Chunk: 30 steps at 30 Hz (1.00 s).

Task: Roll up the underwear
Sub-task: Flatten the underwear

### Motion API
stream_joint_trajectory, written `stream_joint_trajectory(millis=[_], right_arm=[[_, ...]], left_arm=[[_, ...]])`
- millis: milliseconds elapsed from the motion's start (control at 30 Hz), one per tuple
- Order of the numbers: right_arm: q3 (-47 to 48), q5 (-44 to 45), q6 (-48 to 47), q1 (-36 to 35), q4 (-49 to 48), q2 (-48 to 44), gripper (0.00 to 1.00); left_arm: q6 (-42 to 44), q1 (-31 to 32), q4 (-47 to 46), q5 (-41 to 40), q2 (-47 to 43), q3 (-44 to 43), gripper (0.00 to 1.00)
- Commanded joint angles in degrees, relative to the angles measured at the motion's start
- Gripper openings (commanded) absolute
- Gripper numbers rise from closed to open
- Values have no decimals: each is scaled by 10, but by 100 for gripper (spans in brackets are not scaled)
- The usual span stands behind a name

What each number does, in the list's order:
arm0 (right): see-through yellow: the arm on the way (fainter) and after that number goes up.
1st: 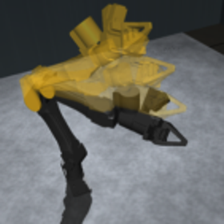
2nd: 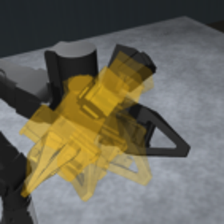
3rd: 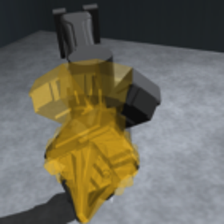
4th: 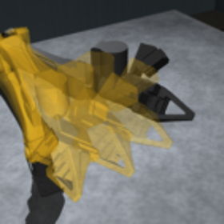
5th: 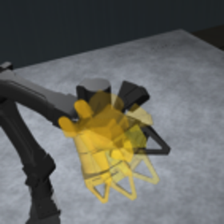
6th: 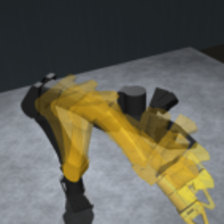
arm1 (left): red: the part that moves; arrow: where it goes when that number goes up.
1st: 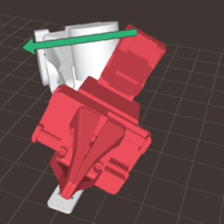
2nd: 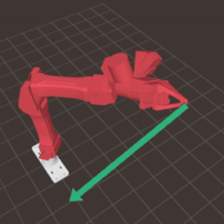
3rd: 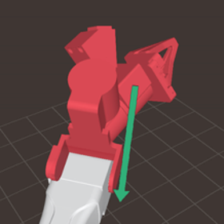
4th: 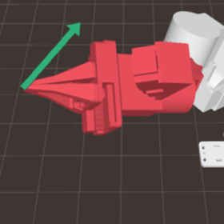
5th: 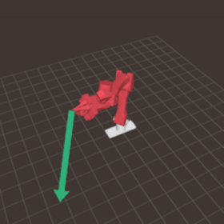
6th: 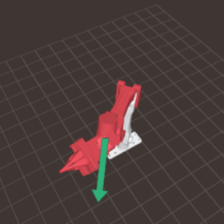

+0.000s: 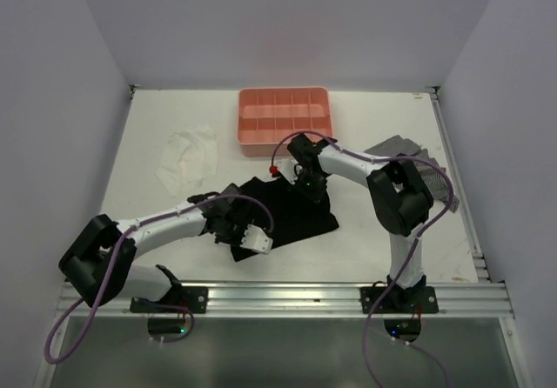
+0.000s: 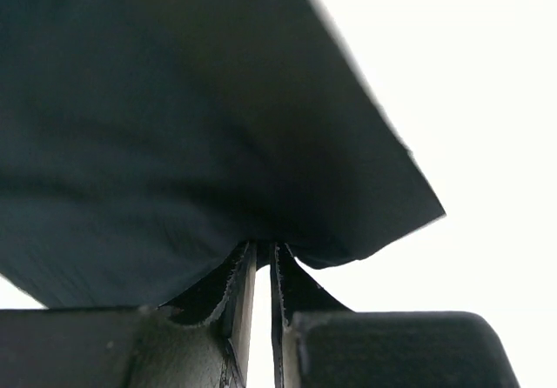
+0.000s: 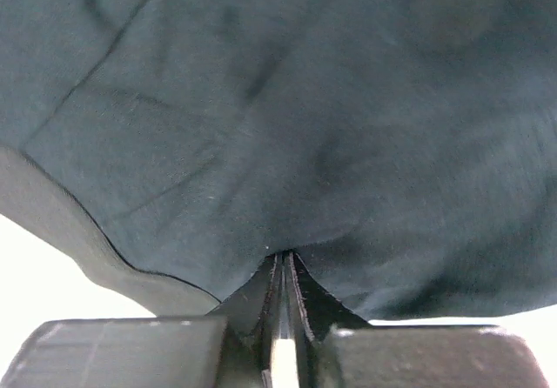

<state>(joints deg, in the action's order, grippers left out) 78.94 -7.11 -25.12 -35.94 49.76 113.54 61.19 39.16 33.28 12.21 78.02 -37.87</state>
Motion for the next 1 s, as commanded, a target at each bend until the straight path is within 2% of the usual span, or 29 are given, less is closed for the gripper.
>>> stream_joint_trajectory(millis=[0,133,167,300,433,500,567,633,733,967], right_arm=[[45,-15,-49,3,-33,17,11],[96,-21,-73,4,-51,5,16],[106,-24,-70,10,-49,-1,18],[121,-35,-40,39,-32,-56,22],[62,-57,-3,75,7,-124,22],[13,-60,7,86,12,-154,22],[-15,-63,24,89,9,-160,22],[-40,-74,49,90,4,-149,22],[-51,-72,74,90,-6,-112,20],[-27,-50,94,102,-32,-18,18]], left_arm=[[10,68,46,70,-17,13,15],[-69,178,50,137,2,-51,16],[-116,217,43,162,18,-68,20],[-219,262,26,172,41,-151,28],[-251,248,27,93,-11,-195,31],[-248,223,28,89,-30,-194,33],[-231,168,23,93,-48,-181,34],[-205,131,17,74,-46,-149,33],[-175,110,-5,53,-34,-96,32],[-139,98,-41,48,1,-25,28]])
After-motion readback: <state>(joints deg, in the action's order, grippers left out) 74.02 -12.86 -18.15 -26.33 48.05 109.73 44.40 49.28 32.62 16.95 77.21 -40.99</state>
